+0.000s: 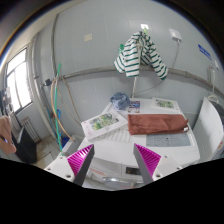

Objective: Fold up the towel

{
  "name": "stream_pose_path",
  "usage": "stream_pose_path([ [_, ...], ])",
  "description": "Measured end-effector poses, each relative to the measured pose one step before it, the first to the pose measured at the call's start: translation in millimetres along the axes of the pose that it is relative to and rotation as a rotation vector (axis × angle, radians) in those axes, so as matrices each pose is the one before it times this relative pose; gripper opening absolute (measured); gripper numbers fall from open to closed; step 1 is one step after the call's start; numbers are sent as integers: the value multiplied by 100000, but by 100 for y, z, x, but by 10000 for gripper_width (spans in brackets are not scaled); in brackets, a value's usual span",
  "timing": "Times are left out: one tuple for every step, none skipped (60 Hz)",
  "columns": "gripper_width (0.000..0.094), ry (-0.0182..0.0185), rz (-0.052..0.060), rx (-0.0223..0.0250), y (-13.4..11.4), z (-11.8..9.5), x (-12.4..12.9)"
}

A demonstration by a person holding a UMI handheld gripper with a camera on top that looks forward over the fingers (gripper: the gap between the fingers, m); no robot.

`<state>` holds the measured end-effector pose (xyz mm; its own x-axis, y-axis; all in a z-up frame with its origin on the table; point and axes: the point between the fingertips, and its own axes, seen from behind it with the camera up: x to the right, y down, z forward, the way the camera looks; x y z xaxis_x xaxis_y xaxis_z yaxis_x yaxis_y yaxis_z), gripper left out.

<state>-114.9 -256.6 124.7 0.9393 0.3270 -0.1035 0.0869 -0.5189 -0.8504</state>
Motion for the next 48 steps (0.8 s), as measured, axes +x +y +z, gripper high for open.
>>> stream_pose_path([
  [829,318,-185,-399,19,148,-33],
  [827,470,-191,-317,-22,172,46],
  [827,560,-186,-203,-106,239,-14],
  [826,546,-222,-190,-114,274,20],
  [828,518,-353,-237,-103,315,16],
  [831,448,-489,-195,-130,379,40],
  [831,57,-682,-158,19,311,617],
  [831,665,-432,-232,-239,580,-301],
  [831,409,-481,-154,-180,525,57],
  [830,407,-476,-53,-211,641,132],
  [830,472,-450,-112,-183,642,159],
  [828,450,-414,-179,-171,689,216],
  [827,458,-370,-304,-159,735,244],
  [828,417,-356,-326,-166,754,263],
  [826,375,-297,-322,-171,776,263],
  [823,352,-215,-367,-181,832,290],
  [821,299,-177,-306,-194,845,303],
  [821,275,-116,-88,-268,884,310],
  [821,324,0,-60,-267,929,329],
  [819,351,54,-98,-270,940,384],
  [820,405,99,-269,-237,969,410],
  [821,541,138,-417,-213,1021,473],
  [817,588,212,-313,-261,981,457],
  [815,547,109,1,-333,992,474],
  [813,590,163,83,-349,1026,472],
  [815,741,247,-255,-308,989,535],
  [815,789,368,-397,-247,987,473],
  [813,562,292,-389,-246,978,380],
  [810,267,182,-349,-253,1001,332],
  [805,277,108,-525,-189,954,323],
  [799,312,23,-721,-124,917,297],
  [794,127,-88,-868,-82,877,231],
  [790,-207,-272,-983,-33,817,149],
  [787,-328,-415,-1094,21,772,146],
  [777,-630,-404,-1393,164,621,-10],
  [766,-669,-432,-1518,217,536,-14],
  [750,-927,-482,-1494,230,434,-83],
  [731,-1006,-567,-1129,217,327,-94],
  [710,-1292,-670,-965,239,204,-237],
  [686,-1002,-911,-781,222,221,-130],
  [663,-454,-1204,-821,278,164,-1],
  [640,-261,-1578,-963,334,121,47],
  [626,51,-1807,-925,404,105,82],
  [618,235,-1928,-962,435,108,132],
  [621,486,-1795,-871,439,134,160],
  [624,495,-1621,-930,445,178,136],
  [679,-775,-1495,-463,342,65,-205],
  [653,-597,258,2939,-599,72,-130],
])
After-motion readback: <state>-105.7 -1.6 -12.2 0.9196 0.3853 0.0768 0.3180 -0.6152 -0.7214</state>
